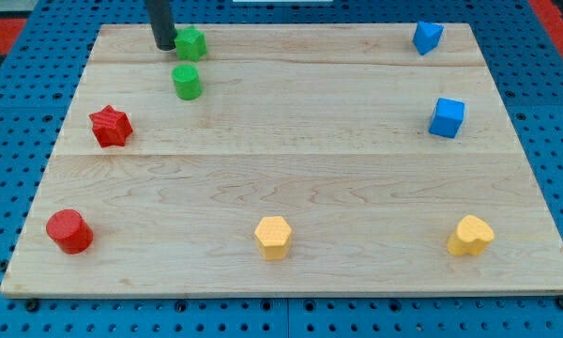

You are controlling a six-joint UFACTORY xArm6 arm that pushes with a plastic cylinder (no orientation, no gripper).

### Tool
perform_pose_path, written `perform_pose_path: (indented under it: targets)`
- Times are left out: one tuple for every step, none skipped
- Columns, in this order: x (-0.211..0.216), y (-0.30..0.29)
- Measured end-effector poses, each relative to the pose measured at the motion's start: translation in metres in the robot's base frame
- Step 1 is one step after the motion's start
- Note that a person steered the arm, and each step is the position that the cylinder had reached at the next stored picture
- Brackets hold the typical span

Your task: Place the green star above the green circle

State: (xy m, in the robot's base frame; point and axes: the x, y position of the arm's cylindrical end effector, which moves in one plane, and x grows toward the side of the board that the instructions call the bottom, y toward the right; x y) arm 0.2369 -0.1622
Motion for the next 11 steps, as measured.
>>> perform_pose_path:
  targets:
    - [0.0, 0.0]
    - [-0.004, -0.052]
    - [-0.004, -0.055]
    - [0.01, -0.076]
    - [0.049, -0.118]
    - [0.072, -0.133]
    - [0.083, -0.133]
    - [0.126, -0.137]
    - [0.155, -0.143]
    - [0.156, -0.142]
    - [0.159, -0.142]
